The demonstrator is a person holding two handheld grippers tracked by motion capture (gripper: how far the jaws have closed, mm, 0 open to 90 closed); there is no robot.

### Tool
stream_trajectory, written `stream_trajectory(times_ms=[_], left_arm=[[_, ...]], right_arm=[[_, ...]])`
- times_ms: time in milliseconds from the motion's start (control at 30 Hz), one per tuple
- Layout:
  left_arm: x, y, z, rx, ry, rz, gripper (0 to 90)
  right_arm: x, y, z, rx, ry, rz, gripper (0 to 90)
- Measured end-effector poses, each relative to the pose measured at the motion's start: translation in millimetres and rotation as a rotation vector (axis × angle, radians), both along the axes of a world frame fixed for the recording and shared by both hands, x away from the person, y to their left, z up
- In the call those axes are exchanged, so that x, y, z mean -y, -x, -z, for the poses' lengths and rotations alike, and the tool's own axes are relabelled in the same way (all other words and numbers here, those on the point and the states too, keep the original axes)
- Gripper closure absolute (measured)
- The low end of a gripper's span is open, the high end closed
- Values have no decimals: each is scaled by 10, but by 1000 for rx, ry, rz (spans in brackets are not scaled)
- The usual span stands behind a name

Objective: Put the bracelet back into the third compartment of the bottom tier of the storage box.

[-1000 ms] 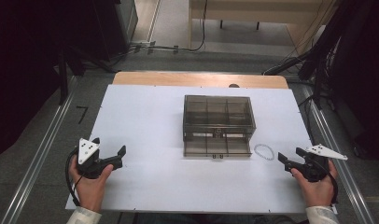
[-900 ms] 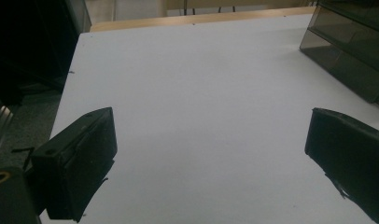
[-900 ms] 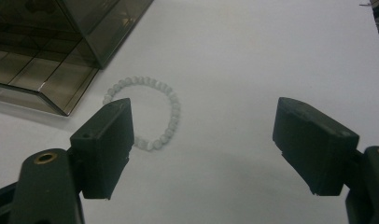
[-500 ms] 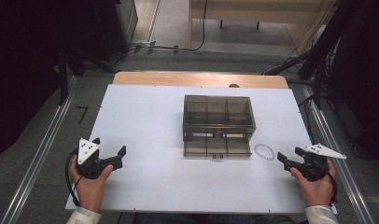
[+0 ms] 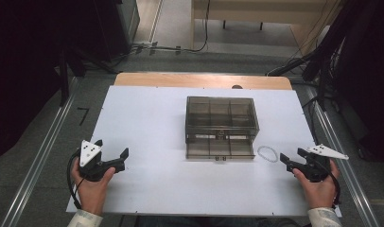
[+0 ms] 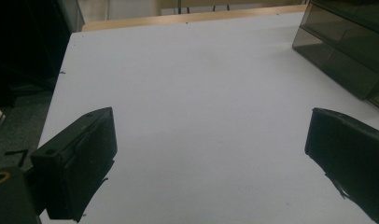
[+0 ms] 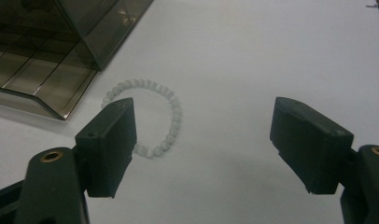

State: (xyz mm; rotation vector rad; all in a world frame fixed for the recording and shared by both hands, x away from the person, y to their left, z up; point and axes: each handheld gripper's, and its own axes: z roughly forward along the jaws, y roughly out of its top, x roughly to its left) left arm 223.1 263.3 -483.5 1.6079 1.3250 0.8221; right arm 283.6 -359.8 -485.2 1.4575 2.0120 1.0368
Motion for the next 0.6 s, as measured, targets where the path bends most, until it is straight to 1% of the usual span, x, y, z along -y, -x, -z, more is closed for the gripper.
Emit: stream_trajectory(times_ms=[300,600], left_arm=[[-3,4,-2,1,2,2,24],[1,2,0,0,0,2,24]], right_arm=[[-10,-7,2,-7,2,-1,228],[-39,-27,19,-13,19,-11,237]])
